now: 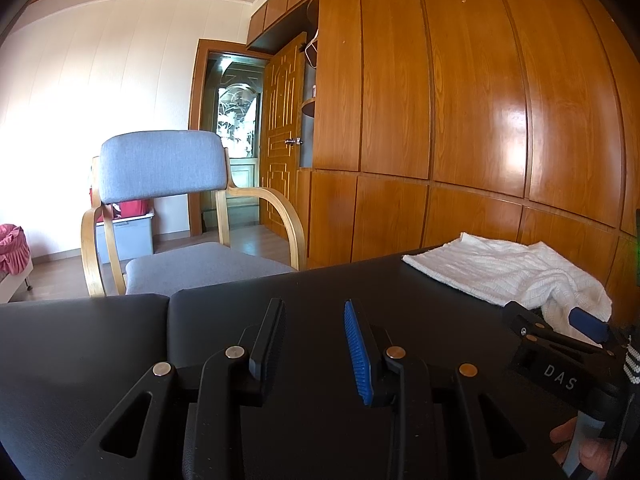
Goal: Fold clothes
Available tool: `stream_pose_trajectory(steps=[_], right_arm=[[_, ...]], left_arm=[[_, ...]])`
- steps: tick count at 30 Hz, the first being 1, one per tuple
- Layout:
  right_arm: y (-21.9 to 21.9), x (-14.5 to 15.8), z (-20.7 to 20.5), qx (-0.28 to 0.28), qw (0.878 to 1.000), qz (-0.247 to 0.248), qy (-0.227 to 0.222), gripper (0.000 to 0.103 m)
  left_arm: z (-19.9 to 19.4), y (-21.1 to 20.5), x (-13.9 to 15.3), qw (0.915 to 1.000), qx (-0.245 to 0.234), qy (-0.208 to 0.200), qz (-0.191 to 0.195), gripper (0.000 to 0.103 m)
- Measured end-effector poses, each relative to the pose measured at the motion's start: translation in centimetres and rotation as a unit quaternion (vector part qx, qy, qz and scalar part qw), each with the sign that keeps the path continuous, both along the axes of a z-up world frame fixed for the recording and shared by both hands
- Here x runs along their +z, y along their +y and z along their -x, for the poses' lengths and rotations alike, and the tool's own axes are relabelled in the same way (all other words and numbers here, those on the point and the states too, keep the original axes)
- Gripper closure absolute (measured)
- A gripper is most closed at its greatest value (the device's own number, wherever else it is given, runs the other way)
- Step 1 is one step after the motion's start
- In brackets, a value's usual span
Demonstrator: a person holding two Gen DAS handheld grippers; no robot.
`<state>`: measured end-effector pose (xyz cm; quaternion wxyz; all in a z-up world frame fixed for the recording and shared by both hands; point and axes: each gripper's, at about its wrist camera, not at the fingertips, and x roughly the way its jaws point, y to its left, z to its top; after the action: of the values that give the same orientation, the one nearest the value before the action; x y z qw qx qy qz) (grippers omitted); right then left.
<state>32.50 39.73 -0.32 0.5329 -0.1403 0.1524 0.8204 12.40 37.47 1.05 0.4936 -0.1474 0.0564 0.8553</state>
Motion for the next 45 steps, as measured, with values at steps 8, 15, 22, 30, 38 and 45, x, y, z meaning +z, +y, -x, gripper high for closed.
stream_pose_trajectory(steps=[8,15,22,30,38,45], right_arm=[[0.6,-0.3,-0.1,0.003,1.0,0.016,0.0,0.0],[0.2,-0.1,0.0,0.001,1.0,0.006,0.001,0.0],[1.1,-0.4,-0.4,-0.002,0.999,0.031,0.009,0.0],[1.1,-0.6,-0.2,-0.003,0.999,0.034,0.003,0.0],[2.4,-0.7,-1.0,-0.009,0.998,0.066,0.016,0.0],[5.9,0.5,-3.5,-0.052,0.997,0.057,0.0,0.0]], left_arm=[[0.7,0.1,-0.2,0.9998,0.008,-0.015,0.004,0.073],[0.6,0.1,-0.3,0.9999,0.008,-0.01,0.005,0.072],[0.7,0.3,-0.3,0.9999,0.008,-0.012,0.007,0.073],[0.6,0.4,-0.3,0.9998,0.008,-0.013,0.009,0.072],[0.7,0.4,-0.3,0.9998,0.008,-0.016,0.009,0.072],[0.9,0.7,-0.3,0.9997,0.011,-0.018,0.015,0.071]])
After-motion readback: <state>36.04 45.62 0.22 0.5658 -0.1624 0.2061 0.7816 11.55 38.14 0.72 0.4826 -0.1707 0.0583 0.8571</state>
